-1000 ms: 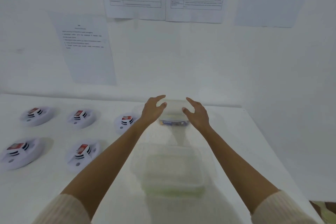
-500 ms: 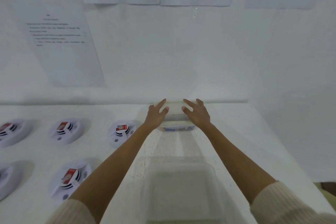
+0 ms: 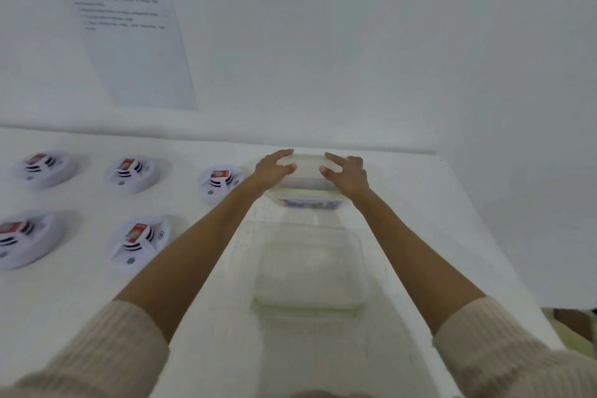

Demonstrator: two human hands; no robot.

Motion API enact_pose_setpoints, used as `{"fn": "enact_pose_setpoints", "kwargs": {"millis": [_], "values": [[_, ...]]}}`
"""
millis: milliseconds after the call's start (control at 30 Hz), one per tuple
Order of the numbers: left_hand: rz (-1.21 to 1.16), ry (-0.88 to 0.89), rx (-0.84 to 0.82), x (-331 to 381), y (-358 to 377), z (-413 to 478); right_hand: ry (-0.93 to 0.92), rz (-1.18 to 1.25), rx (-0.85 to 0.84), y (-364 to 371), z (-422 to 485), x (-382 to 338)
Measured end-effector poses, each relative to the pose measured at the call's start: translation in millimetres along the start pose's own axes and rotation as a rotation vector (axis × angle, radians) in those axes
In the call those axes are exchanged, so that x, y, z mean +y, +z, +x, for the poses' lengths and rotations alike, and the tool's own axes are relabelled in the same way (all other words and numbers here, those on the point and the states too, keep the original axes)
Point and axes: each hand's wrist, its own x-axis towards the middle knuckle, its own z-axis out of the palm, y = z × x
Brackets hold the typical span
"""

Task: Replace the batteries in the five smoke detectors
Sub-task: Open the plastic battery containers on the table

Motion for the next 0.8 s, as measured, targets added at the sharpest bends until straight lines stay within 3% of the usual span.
{"fn": "enact_pose_setpoints", "kwargs": {"millis": [233,567,800], "values": [[-0.017,-0.038,-0.015,-2.8,-6.2,-12.3,0.079,0.298,0.081,-3.4,-16.7,8.5],[-0.285,-0.139,-0.100,-8.0,-21.8,-27.8,0.088,0.678,-0.186,-15.6,-19.1,10.7],[-0.289,-0.102,-0.107,-11.6,-19.0,-23.1,0.100,0.734,-0.204,-13.0,-13.5,16.9]]}}
